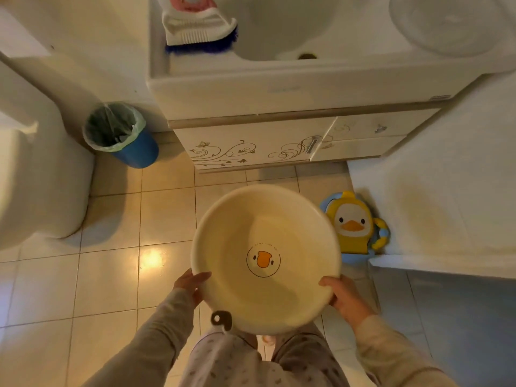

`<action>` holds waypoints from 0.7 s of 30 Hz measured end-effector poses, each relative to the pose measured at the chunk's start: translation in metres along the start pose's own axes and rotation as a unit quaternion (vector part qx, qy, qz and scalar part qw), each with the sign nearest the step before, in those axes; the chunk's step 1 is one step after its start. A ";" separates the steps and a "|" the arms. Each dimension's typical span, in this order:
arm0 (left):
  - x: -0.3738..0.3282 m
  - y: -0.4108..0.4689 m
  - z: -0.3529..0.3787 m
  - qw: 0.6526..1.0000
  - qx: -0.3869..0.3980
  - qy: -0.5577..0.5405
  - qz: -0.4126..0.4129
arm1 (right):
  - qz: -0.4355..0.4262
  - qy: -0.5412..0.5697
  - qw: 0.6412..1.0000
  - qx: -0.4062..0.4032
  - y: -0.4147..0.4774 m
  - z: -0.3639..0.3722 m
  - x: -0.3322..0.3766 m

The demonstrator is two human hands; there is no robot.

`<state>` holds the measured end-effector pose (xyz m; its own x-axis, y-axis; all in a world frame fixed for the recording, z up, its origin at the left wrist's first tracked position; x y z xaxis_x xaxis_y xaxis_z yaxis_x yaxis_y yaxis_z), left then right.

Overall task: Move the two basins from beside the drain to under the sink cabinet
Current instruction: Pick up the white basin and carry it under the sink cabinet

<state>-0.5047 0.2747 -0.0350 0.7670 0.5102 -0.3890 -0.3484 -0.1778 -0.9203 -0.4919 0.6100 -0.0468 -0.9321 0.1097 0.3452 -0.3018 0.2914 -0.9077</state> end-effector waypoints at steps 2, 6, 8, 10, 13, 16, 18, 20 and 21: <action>-0.006 0.013 0.000 1.000 -0.004 -0.002 -0.004 | 0.007 0.005 1.000 0.011 0.010 0.009 0.002; -0.007 0.038 0.001 1.000 -0.015 -0.006 -0.010 | 0.020 -0.012 0.999 0.023 0.036 0.020 0.007; -0.001 0.052 0.003 0.999 -0.031 -0.009 -0.012 | 0.024 -0.025 0.999 0.032 0.054 0.023 0.009; 0.008 0.069 0.005 0.999 -0.043 -0.017 -0.017 | 0.028 -0.038 0.998 0.038 0.074 0.027 0.012; 0.026 0.104 0.009 0.997 -0.062 -0.028 -0.039 | 0.032 -0.063 0.997 0.024 0.116 0.032 0.012; 0.051 0.160 0.014 0.994 -0.072 -0.025 -0.073 | 0.034 -0.078 0.996 0.023 0.178 0.041 0.002; 0.066 0.203 0.019 0.994 -0.074 -0.019 -0.080 | 0.044 -0.074 0.996 0.031 0.224 0.050 -0.010; 0.078 0.247 0.025 0.995 -0.067 -0.013 -0.078 | 0.054 -0.051 0.996 0.045 0.272 0.062 -0.023; 0.083 0.270 0.029 0.995 -0.061 -0.012 -0.076 | 0.058 -0.041 0.996 0.049 0.297 0.069 -0.028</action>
<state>-0.5511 0.2931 -0.3146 0.7920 0.5591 -0.2454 -0.1602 -0.1976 -0.9671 -0.5694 0.6283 -0.3421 -0.9739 0.0585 0.2192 -0.2051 0.1862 -0.9609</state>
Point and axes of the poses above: each hand's wrist, its own y-axis towards the middle knuckle, its own z-axis out of the palm, x = y × z, the point moved 3 cm from there along y, towards the middle knuckle, and after that the axes turned 8 degrees about -y, right-handed, at the moved point
